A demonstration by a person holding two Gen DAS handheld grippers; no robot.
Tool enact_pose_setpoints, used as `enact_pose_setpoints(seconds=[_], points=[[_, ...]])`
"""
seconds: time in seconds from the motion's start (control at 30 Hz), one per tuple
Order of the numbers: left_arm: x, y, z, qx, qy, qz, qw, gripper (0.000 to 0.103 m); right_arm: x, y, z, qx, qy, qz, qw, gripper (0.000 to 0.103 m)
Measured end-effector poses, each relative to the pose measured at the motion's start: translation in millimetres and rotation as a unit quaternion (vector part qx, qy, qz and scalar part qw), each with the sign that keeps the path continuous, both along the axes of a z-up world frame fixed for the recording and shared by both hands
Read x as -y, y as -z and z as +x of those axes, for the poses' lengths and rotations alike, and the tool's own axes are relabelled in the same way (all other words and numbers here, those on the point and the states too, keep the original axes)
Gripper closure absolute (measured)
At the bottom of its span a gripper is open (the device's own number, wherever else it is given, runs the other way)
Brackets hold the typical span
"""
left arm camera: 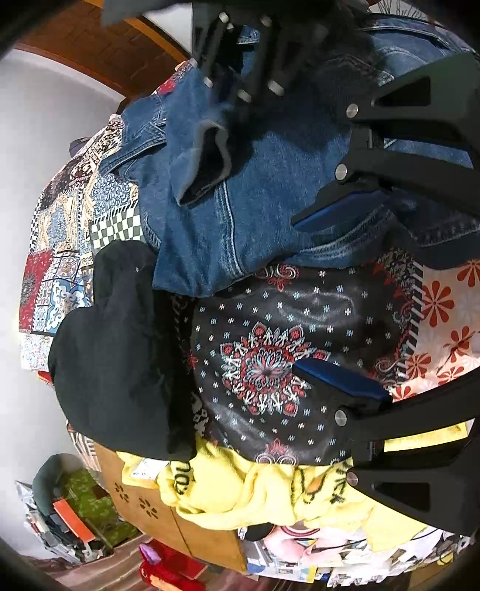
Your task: Fold large clothes
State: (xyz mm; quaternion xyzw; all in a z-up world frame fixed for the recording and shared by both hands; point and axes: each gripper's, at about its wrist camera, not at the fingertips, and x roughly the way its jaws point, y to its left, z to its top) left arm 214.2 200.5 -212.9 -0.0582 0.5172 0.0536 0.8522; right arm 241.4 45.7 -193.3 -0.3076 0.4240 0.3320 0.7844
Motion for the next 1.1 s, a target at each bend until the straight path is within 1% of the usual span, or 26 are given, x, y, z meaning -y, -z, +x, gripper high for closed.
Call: enact_pose_setpoints(seconds=[0.1,0.17,0.3,0.37,0.4,0.5,0.57,0.63,0.73,0.87,1.0,1.1], points=[[7,-2,3,0.002,0.003,-0.003,1.0,0.033,18,-24,8,0.018,0.031,0.042,0.999,0.09],[12,-5,6,0.004,0.007,-0.004,1.0,0.033,40,-47,18,0.031,0.058,0.078,0.995,0.09],[25,-12,15,0.009,0.016,-0.01,0.9998,0.033,88,-92,32,0.069,0.105,0.126,0.984,0.09],[32,-15,19,0.011,0.021,-0.009,0.9997,0.033,110,-108,38,0.083,0.126,0.143,0.978,0.09],[37,-16,21,0.013,0.025,-0.008,0.9996,0.033,128,-118,43,0.09,0.142,0.156,0.973,0.091],[50,-19,27,0.015,0.034,-0.015,0.9992,0.033,167,-128,52,0.098,0.181,0.177,0.962,0.091],[59,-18,30,0.012,0.04,-0.018,0.9989,0.033,186,-130,57,0.098,0.203,0.185,0.957,0.091],[70,-14,34,0.007,0.049,-0.015,0.9986,0.033,208,-123,60,0.087,0.226,0.196,0.95,0.091],[84,-5,38,-0.007,0.062,-0.018,0.9979,0.033,234,-103,66,0.056,0.254,0.199,0.945,0.091],[98,9,40,-0.023,0.077,-0.023,0.9965,0.033,259,-56,73,-0.003,0.289,0.182,0.94,0.091],[100,15,41,-0.022,0.073,-0.033,0.9965,0.029,283,-9,75,-0.067,0.32,0.174,0.929,0.091],[99,17,40,-0.02,0.066,-0.037,0.9969,0.026,301,7,76,-0.093,0.338,0.175,0.92,0.09]])
